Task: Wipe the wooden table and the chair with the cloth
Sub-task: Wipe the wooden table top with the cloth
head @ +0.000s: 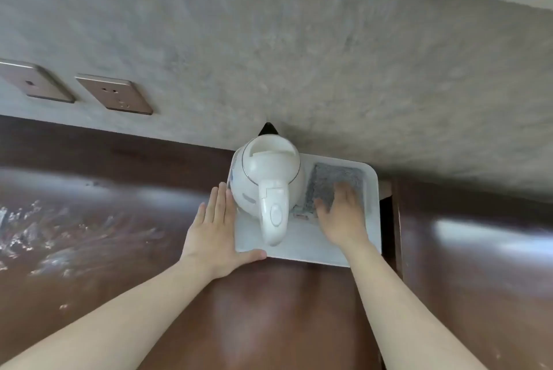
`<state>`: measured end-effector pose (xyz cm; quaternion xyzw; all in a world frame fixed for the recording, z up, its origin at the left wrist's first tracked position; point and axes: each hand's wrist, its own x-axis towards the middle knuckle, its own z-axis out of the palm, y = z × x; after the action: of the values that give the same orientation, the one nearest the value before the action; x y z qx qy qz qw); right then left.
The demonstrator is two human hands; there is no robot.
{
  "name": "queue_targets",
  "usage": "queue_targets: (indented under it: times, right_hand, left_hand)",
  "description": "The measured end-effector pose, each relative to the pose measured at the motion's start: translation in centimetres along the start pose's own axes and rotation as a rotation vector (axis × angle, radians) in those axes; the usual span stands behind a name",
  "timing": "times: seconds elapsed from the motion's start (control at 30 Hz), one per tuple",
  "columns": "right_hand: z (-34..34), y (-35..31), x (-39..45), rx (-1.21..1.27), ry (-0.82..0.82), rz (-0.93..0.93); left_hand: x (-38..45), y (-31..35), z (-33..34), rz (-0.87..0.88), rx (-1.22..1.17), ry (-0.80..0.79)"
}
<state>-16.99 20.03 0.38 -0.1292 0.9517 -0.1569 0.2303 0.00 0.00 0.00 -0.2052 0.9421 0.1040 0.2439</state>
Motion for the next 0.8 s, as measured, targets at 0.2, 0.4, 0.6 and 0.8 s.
queue_targets:
  times: [0.2,0.4,0.6,0.8]
  right_hand:
    - [2.5,1.3,4.1,-0.163,0.016,0.047]
    - [5.6,1.3,4.0,-0.077,0.272,-0.013]
    - [4.2,2.2,3.5,0.246,0.309,-0.059]
    - [-2.7,-1.9,-0.1,1.06,0.22,0.218]
  left_hand:
    - [0.7,-0.1,1.8,0.017,-0.029,0.112]
    - [1.1,-0.5,2.4,0.031,-0.012,0.127]
    - [0.9,-0.2,2.3,0.032,0.004,0.132]
    - [-1.2,-0.2,1.3,0.041,0.054,0.126]
